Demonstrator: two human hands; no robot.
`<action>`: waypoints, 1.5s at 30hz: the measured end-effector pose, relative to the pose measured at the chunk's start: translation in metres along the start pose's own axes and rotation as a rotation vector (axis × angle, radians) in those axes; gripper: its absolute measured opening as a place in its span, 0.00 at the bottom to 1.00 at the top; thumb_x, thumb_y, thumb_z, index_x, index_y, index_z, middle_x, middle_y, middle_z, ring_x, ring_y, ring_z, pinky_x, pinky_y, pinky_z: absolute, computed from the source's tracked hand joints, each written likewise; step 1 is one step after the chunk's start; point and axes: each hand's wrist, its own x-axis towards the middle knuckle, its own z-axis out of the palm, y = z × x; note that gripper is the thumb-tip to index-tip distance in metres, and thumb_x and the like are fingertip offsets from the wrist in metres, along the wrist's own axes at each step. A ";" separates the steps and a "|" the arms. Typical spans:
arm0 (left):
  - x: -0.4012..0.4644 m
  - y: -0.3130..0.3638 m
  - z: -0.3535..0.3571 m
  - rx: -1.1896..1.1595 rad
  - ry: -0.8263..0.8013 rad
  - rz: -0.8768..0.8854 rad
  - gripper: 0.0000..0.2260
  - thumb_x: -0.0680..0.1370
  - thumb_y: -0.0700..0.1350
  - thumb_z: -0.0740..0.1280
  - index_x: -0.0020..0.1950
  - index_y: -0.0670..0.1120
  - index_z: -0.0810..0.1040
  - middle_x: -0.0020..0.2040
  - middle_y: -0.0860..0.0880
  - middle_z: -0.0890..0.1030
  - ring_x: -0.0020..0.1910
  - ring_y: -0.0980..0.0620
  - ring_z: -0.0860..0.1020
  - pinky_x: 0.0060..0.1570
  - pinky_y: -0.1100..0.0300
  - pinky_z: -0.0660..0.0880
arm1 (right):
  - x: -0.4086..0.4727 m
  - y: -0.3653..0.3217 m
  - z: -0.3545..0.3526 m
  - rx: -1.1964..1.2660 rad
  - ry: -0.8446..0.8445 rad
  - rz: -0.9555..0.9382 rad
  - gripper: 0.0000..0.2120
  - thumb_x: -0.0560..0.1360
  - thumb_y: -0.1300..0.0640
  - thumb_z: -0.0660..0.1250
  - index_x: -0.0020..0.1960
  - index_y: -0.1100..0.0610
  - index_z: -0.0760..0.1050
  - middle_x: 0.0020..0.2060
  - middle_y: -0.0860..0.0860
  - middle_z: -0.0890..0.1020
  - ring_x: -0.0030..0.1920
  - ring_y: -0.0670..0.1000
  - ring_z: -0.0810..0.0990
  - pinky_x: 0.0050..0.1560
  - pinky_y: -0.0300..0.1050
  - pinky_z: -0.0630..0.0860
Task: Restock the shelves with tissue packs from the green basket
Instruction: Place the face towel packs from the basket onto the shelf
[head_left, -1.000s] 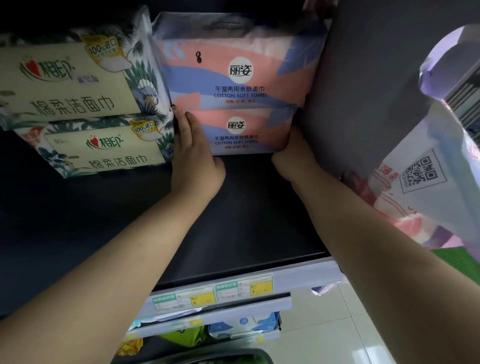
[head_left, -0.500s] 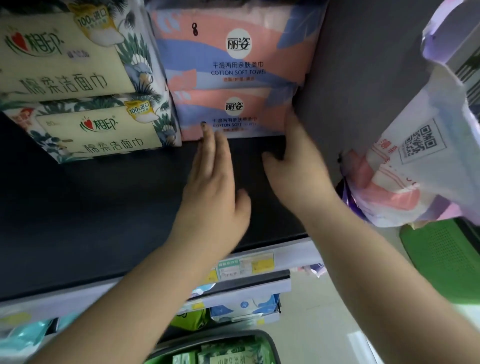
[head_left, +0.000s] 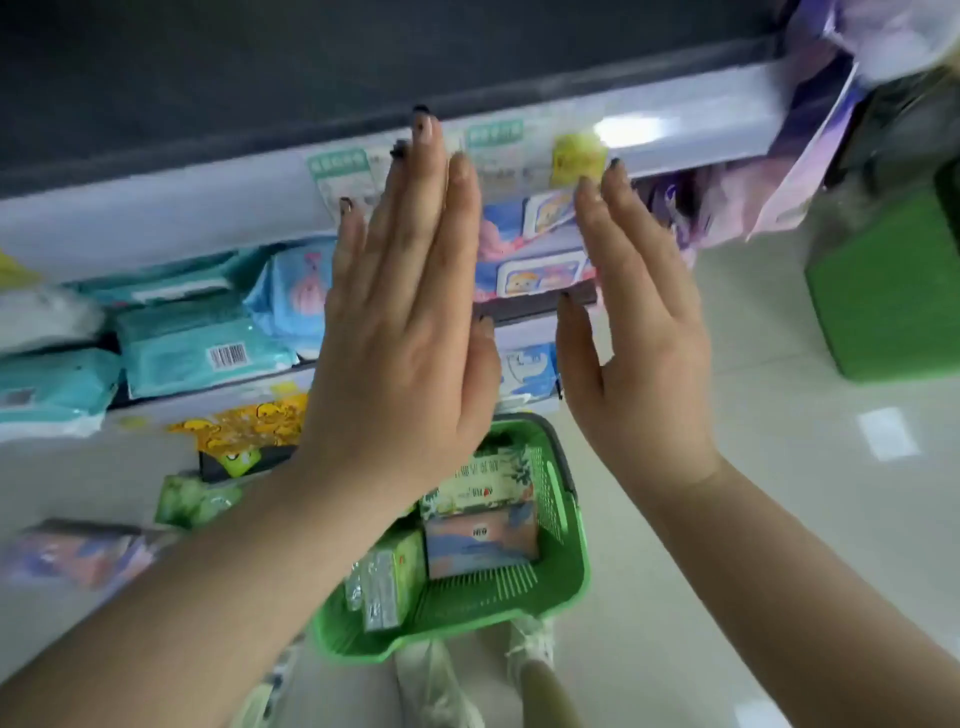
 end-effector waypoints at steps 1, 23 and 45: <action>-0.012 -0.003 0.006 0.002 -0.024 -0.013 0.29 0.75 0.38 0.58 0.74 0.34 0.52 0.74 0.34 0.53 0.74 0.42 0.51 0.72 0.47 0.48 | -0.013 0.005 0.007 -0.016 -0.024 0.026 0.23 0.74 0.69 0.59 0.68 0.65 0.65 0.67 0.64 0.69 0.68 0.57 0.65 0.67 0.60 0.66; -0.272 -0.095 0.266 0.152 -0.797 -0.173 0.32 0.75 0.42 0.62 0.75 0.36 0.51 0.76 0.37 0.51 0.75 0.39 0.55 0.73 0.51 0.50 | -0.303 0.144 0.177 -0.271 -1.127 0.637 0.42 0.75 0.69 0.60 0.76 0.46 0.38 0.77 0.50 0.44 0.76 0.55 0.46 0.72 0.54 0.60; -0.252 -0.132 0.378 -0.766 -0.497 -1.770 0.26 0.67 0.47 0.70 0.63 0.42 0.70 0.56 0.45 0.76 0.51 0.46 0.76 0.43 0.57 0.73 | -0.279 0.207 0.263 0.028 -0.844 1.441 0.16 0.71 0.69 0.63 0.57 0.64 0.65 0.48 0.55 0.75 0.46 0.54 0.77 0.31 0.36 0.74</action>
